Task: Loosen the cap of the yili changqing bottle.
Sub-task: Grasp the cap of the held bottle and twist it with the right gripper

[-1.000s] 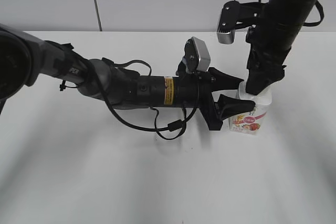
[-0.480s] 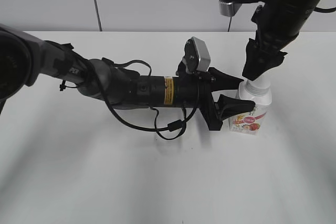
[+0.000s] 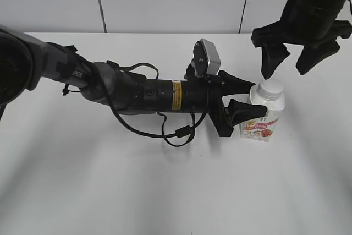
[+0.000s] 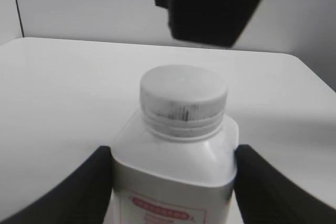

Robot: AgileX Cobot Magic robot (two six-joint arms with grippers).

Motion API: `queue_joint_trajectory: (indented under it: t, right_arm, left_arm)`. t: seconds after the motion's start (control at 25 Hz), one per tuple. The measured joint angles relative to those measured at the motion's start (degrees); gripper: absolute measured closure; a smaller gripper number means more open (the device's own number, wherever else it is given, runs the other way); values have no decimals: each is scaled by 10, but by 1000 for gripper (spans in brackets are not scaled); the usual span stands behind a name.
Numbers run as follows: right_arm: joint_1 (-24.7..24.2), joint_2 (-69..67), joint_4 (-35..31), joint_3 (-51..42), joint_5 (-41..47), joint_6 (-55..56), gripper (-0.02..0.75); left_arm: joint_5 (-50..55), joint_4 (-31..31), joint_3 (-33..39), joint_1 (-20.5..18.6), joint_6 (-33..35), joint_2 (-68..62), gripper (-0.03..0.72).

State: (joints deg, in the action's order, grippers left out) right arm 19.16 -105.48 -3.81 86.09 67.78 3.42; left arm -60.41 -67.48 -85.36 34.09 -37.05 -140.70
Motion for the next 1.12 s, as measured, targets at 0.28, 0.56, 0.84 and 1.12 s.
queue_joint_trajectory:
  t: [0.28,0.56,0.84,1.12]
  right_arm:
    - [0,-18,-17,0,-3,24,186]
    - [0,-34,-25,-1,-24,24,186]
    - [0,-48,-12,-1,-27,35,214]
    - [0,-52,-10,-1,-13,38,312]
  left_arm:
    - [0,0,0,0,0,0,256]
    - [0,0,0,0,0,0,256]
    - [0,0,0,0,0,0,256]
    - [0,0,0,0,0,0,256]
